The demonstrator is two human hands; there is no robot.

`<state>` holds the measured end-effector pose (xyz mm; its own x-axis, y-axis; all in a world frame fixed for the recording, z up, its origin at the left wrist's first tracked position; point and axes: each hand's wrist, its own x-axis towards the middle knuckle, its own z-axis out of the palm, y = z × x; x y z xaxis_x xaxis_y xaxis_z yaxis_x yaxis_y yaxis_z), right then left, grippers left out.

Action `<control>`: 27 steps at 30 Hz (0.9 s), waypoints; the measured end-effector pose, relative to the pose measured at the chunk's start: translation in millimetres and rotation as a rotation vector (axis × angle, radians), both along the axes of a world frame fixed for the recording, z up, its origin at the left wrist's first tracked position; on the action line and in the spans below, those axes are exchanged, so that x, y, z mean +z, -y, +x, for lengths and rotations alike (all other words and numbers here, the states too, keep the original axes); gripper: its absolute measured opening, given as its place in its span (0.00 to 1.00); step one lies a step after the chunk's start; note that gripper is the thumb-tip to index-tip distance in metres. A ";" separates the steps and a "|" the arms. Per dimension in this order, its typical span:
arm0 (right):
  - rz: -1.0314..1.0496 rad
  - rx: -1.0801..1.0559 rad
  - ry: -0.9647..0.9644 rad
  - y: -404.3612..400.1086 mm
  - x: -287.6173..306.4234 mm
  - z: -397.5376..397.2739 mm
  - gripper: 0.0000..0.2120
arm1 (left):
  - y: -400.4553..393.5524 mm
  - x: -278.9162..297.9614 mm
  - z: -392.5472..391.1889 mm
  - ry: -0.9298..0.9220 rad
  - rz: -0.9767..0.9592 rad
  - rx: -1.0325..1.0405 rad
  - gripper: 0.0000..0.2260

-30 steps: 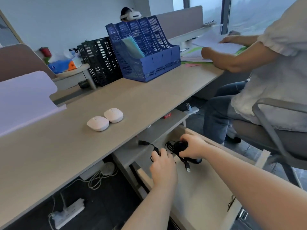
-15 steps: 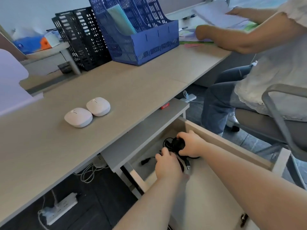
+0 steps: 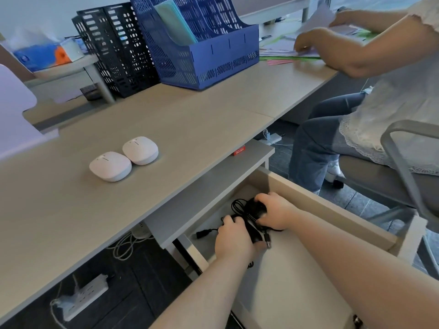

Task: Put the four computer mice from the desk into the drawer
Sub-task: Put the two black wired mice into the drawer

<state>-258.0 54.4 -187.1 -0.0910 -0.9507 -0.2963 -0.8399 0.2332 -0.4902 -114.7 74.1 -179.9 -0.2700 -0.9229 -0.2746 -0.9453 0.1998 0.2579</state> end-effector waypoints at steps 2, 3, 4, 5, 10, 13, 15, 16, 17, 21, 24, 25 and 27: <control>0.001 0.006 -0.004 1.4 -0.2 1.5 0.29 | 1.0 -1.1 1.4 -0.025 -0.001 0.018 0.35; 0.000 0.008 -0.004 1.8 -0.7 2.0 0.29 | 1.4 -1.6 2.2 -0.033 0.001 0.024 0.35; -0.001 0.009 -0.004 1.8 -0.9 2.3 0.29 | 2.0 -2.2 3.1 -0.038 0.004 0.027 0.35; -0.002 0.009 -0.004 1.9 -1.1 2.4 0.29 | 2.3 -2.8 3.7 -0.038 0.006 0.029 0.34; -0.019 0.014 -0.009 1.3 -2.7 2.5 0.30 | 4.0 -4.5 5.2 -0.013 0.007 0.027 0.34; -0.048 0.006 -0.017 0.7 0.4 1.8 0.32 | 4.3 -3.7 7.7 -0.001 -0.001 0.016 0.36; -0.069 0.003 -0.036 -0.2 5.9 1.7 0.33 | 3.9 -1.6 11.0 -0.007 -0.006 0.009 0.37; -0.077 0.003 -0.054 -0.6 9.5 1.7 0.31 | 4.1 0.6 12.8 -0.014 -0.014 0.007 0.36; -0.080 0.003 -0.073 -0.9 12.9 1.6 0.29 | 4.0 3.7 14.6 -0.017 -0.028 0.004 0.36; -0.076 0.037 -0.174 -3.9 42.1 3.8 0.19 | 3.1 34.6 22.1 -0.007 -0.121 -0.010 0.26; -0.102 0.030 -0.187 -5.8 83.5 7.0 0.14 | 4.8 73.6 27.2 -0.028 -0.155 -0.070 0.16; -0.120 0.020 -0.181 -6.1 99.7 8.7 0.13 | 5.1 88.6 28.7 -0.035 -0.159 -0.083 0.14; -0.185 0.015 -0.184 -8.0 135.7 16.1 0.12 | 6.1 121.5 34.2 -0.049 -0.192 -0.078 0.12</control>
<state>-241.9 62.3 -51.4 -0.1129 -0.9888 -0.0971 -0.9216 0.1408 -0.3616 -80.5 68.0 -58.4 -0.3511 -0.9329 -0.0803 -0.9124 0.3216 0.2532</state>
